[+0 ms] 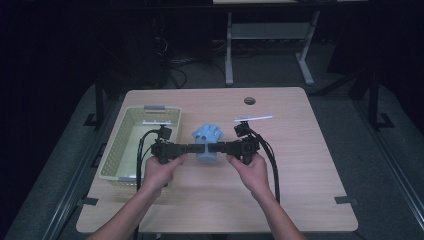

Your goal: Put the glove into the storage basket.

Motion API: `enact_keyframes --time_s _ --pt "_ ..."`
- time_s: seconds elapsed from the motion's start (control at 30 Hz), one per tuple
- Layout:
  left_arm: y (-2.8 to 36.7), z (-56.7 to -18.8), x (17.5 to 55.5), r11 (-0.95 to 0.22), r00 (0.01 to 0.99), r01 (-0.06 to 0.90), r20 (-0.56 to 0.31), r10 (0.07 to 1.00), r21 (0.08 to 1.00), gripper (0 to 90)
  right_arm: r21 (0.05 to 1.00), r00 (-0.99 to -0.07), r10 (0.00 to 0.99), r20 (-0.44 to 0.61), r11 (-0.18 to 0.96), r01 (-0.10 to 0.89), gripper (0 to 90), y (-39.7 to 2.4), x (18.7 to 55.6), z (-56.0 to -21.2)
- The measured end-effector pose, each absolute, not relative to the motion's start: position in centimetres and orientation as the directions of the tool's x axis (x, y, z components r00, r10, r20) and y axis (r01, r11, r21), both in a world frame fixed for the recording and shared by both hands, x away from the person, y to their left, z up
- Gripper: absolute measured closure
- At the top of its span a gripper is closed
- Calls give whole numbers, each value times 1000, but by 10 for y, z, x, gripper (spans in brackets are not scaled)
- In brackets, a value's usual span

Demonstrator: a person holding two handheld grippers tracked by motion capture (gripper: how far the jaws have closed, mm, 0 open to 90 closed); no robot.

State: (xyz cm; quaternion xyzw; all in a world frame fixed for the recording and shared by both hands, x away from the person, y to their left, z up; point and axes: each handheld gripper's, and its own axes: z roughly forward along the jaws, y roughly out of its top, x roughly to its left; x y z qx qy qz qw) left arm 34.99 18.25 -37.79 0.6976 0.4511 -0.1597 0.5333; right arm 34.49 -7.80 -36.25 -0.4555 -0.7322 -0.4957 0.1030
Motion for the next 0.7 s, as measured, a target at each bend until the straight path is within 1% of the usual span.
enact_keyframes --time_s 0.3,0.7 --pt "200 -372 353 -16 543 795 -701 463 606 709 631 -571 548 611 99 770 734 -64 351 -358" --pt "226 -363 356 8 542 789 -702 462 615 710 657 -614 533 583 136 742 734 -40 361 -346"
